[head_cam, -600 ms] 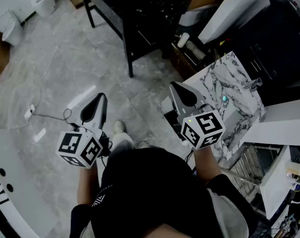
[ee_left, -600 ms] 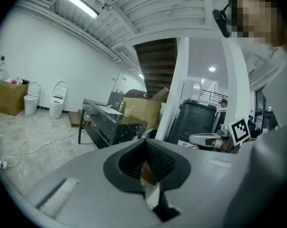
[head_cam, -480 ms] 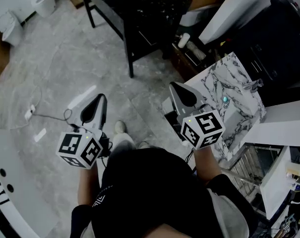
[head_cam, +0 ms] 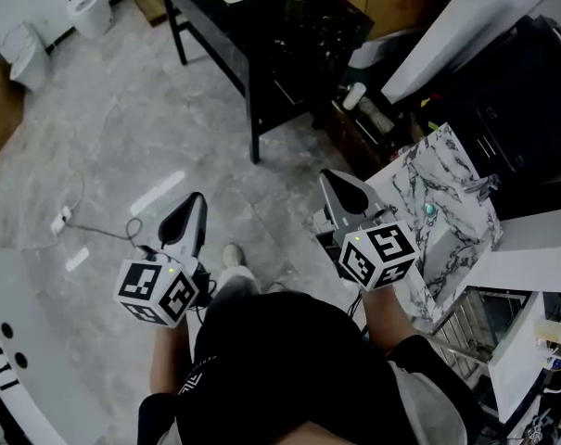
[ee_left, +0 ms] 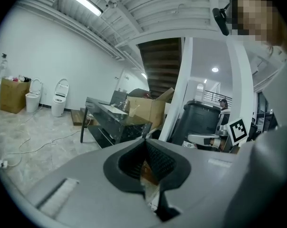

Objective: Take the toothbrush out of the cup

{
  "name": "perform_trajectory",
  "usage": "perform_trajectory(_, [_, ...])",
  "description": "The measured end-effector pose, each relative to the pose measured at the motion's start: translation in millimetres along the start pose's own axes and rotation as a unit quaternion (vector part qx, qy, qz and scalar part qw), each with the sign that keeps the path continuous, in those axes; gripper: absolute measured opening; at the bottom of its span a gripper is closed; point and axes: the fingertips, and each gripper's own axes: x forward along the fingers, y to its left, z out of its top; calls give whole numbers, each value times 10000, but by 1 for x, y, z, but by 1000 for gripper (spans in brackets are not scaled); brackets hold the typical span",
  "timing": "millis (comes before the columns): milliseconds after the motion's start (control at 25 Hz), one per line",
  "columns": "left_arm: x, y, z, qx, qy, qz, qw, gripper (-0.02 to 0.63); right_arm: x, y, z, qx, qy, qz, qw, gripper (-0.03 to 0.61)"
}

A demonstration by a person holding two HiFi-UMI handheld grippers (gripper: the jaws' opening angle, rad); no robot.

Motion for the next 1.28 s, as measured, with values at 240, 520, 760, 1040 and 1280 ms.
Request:
perform_trajectory(240, [11,32,15,-125,2,-60,9999,14,41,10,4,62,121,69,9999,2])
perform_trajectory(520, [29,74,28,-56,82,-184,9998,14,90,24,18,27,217,85,9997,3])
perform_trajectory(760, [41,105,39,10,148,-261,9996,14,125,35,26,-53,307,91,9995,2])
perform_trajectory(1040, [43,142,48,74,211,-216,9995,14,167,53,34,-163,343,208,9991,2])
perform_trajectory(1280, [42,174,55,113,277,-163,9994,14,197,68,42,-206,323,217,9990,2])
